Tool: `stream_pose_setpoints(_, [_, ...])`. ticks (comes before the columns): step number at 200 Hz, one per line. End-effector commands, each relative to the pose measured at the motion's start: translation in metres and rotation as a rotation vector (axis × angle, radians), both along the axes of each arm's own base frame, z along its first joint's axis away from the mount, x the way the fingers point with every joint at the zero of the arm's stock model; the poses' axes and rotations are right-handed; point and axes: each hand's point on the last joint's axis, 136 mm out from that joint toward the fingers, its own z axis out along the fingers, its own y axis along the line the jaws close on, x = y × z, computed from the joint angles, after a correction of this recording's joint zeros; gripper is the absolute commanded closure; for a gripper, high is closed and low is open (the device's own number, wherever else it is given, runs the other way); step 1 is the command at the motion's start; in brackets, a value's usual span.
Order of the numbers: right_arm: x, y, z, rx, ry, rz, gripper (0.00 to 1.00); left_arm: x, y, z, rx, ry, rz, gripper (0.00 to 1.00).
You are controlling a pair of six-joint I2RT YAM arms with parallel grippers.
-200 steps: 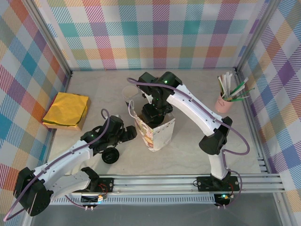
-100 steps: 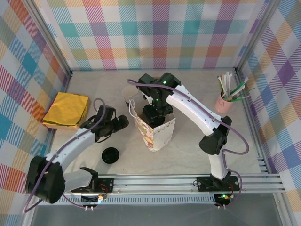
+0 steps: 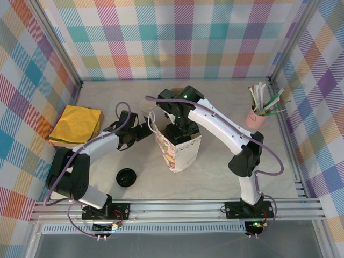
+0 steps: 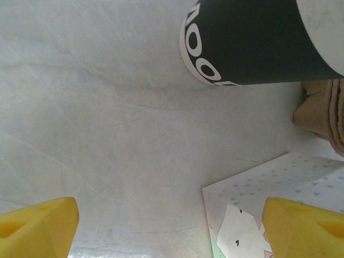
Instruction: Pack the takeout coffee
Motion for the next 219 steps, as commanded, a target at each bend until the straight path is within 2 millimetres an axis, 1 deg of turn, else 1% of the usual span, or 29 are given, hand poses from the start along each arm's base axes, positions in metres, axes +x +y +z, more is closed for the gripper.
stream_pose_setpoints(1, [-0.035, -0.041, 0.015, -0.109, 0.08, -0.007, 0.31, 0.004, -0.006, 0.0, -0.05, -0.023, -0.019, 0.12])
stream_pose_setpoints(18, [-0.036, -0.045, 0.016, -0.115, 0.077, -0.008, 0.31, -0.001, -0.01, 0.001, -0.065, -0.019, -0.024, 0.12])
stream_pose_setpoints(56, [-0.046, -0.055, 0.014, -0.127, 0.101, -0.01, 0.31, -0.021, -0.012, 0.0, -0.076, -0.01, -0.024, 0.12])
stream_pose_setpoints(103, [-0.059, -0.073, 0.01, -0.164, 0.121, -0.014, 0.3, -0.043, -0.027, 0.007, -0.09, -0.019, -0.051, 0.13])
stream_pose_setpoints(119, [-0.061, -0.075, 0.011, -0.163, 0.12, -0.018, 0.3, -0.05, -0.031, 0.01, -0.079, -0.026, -0.06, 0.13])
stream_pose_setpoints(130, [-0.061, -0.074, 0.012, -0.155, 0.122, -0.026, 0.3, -0.053, -0.032, 0.014, -0.081, -0.033, -0.06, 0.13])
stream_pose_setpoints(164, [-0.059, -0.065, 0.013, -0.132, 0.13, -0.044, 0.31, -0.058, -0.024, 0.028, -0.064, -0.061, -0.047, 0.13])
stream_pose_setpoints(185, [-0.057, -0.059, 0.014, -0.116, 0.133, -0.063, 0.3, -0.062, -0.017, 0.038, -0.051, -0.086, -0.032, 0.11])
stream_pose_setpoints(199, [-0.057, -0.058, 0.013, -0.119, 0.138, -0.071, 0.3, -0.065, -0.012, 0.044, -0.043, -0.102, -0.024, 0.1])
stream_pose_setpoints(211, [-0.057, -0.056, 0.01, -0.124, 0.15, -0.077, 0.3, -0.065, -0.01, 0.053, -0.043, -0.135, -0.019, 0.1])
stream_pose_setpoints(213, [-0.057, -0.056, 0.009, -0.125, 0.151, -0.078, 0.3, -0.069, -0.007, 0.05, -0.033, -0.117, -0.02, 0.09])
stream_pose_setpoints(219, [-0.056, -0.056, 0.008, -0.127, 0.153, -0.082, 0.3, -0.072, -0.005, 0.052, -0.025, -0.117, -0.02, 0.09])
